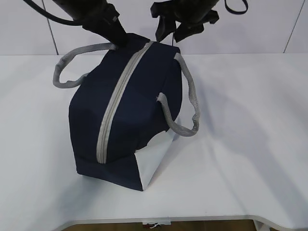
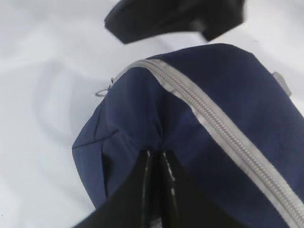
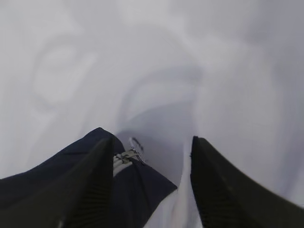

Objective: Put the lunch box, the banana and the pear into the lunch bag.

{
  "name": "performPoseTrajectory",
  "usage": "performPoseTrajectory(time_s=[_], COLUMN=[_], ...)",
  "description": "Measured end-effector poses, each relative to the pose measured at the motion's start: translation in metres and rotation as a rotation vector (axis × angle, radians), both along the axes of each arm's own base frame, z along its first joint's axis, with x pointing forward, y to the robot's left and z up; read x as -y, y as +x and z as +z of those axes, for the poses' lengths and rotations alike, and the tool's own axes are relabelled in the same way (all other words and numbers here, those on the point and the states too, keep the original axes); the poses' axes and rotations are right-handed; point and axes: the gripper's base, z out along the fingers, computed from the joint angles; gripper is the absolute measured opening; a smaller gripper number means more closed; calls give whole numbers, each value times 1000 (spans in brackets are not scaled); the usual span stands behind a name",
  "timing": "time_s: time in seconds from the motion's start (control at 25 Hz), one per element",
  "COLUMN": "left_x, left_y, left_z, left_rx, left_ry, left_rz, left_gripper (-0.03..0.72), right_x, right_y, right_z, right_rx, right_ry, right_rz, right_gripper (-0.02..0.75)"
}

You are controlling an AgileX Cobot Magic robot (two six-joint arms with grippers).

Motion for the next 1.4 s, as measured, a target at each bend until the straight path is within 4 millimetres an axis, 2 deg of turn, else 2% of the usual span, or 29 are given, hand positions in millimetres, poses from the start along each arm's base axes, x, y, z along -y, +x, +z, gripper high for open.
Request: performPoseTrajectory(time_s=[0.16,0.28,0.52,0.6,0.76,0.88,1.04,1.28,1.4], left_x=[0,-1,-5,-6,-11,-16,-23,-38,-50], left_y=[0,0,-2,-4,-4,-3,-13,-44,-68], left_z=[0,1,0,4,22,37,56,85,87], left_rx=[-17,-37,-109,-129,-113,-77,-60,-44,-49], left_ry=[-5,-3,22,33,64,70,52,20,47], left_rz=[14,50,125,131,179,249,306,369,379], left_gripper=[19,76,340,377,397,400,400,401,400], right_x=[6,10,22,26,32,36,44,59,69], right_y=[-6,-12,-35,-46,-64,-78,-101,-151,-179], right_z=[24,34,81,98,117,122,125,135,138], right_rx=[16,29,128,158,180,166,135,112,107], right_ry=[-54,-88,-105,-97,-90,-97,-107,-110,-112], right_rz=[14,11,-7,-10,-12,-11,-9,-6,-5], right_gripper=[437,438,438,438,437,437,437,436,436])
